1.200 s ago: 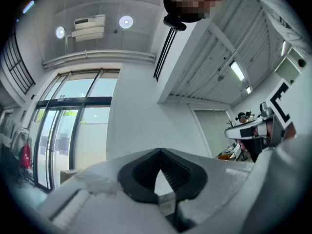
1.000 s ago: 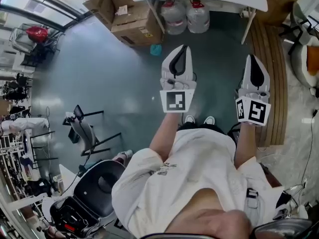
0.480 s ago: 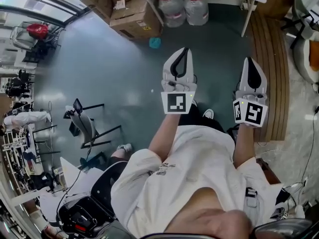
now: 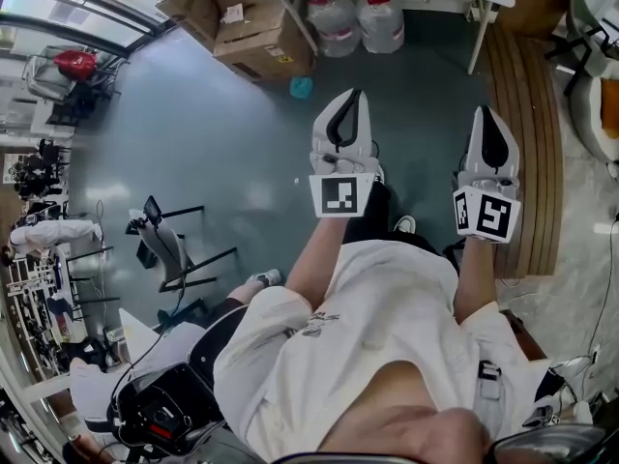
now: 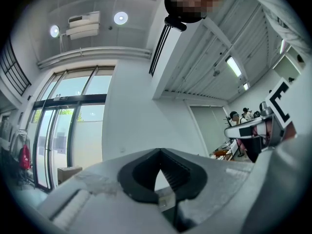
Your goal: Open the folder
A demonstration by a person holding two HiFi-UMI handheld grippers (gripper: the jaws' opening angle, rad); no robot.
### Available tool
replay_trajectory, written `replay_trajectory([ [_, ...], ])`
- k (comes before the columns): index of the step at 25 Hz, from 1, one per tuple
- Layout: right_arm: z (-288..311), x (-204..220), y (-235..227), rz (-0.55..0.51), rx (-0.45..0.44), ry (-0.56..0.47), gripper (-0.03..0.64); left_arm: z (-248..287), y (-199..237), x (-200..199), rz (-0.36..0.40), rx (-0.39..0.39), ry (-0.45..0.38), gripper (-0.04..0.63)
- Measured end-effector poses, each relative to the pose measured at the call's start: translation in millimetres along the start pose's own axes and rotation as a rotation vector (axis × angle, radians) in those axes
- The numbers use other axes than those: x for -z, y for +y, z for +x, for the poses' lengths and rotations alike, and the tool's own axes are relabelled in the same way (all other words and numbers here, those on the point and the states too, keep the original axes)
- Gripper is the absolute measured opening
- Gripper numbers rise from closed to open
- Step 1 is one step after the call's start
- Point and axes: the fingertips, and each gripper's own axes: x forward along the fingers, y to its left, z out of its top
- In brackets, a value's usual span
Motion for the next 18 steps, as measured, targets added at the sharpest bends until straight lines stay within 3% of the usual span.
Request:
replay_trajectory([
  [8,33,6,4,-0.035,-0.017,0.002,0.0,27,13,4,-0.007,0.004,-0.038,0.0],
  [18,111,23,17,-0.077,-0.012,0.008,0.0,88,61,33,-0.03,0.012,-0.048,0.0],
])
